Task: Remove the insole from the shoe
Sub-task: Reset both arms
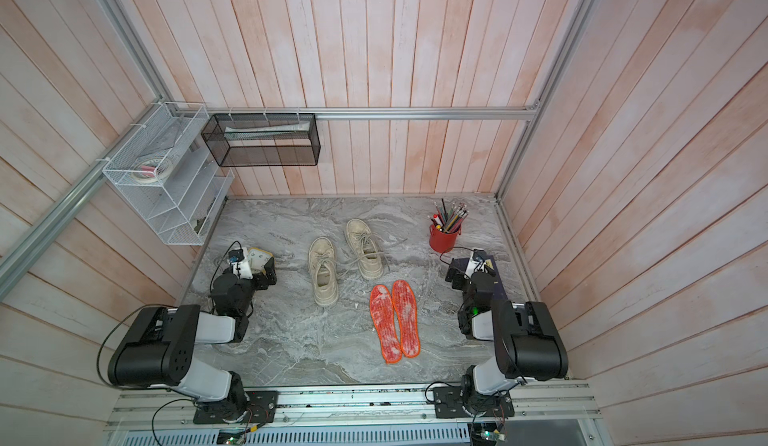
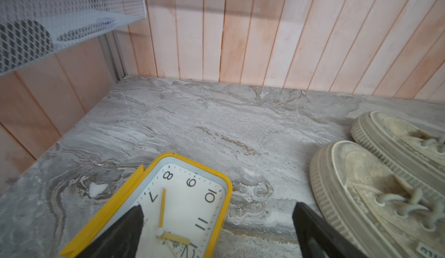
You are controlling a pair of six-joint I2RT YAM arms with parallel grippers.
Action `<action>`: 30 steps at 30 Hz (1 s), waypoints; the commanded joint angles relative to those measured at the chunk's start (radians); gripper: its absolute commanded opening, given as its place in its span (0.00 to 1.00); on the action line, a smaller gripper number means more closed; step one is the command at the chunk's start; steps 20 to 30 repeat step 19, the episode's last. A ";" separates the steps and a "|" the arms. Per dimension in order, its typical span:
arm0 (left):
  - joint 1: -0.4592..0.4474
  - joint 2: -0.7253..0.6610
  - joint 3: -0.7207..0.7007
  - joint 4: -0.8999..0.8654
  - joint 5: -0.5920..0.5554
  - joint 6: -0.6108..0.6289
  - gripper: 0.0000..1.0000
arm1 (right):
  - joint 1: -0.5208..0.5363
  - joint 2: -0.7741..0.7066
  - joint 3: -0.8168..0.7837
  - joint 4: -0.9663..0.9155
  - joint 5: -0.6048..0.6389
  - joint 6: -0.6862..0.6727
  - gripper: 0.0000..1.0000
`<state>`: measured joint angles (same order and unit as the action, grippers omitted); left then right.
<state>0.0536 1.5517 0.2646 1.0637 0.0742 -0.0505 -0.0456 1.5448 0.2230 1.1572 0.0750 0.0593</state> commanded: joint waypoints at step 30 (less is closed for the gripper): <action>-0.005 0.009 -0.024 0.165 -0.111 -0.020 1.00 | 0.001 0.019 -0.010 0.179 -0.035 -0.016 0.98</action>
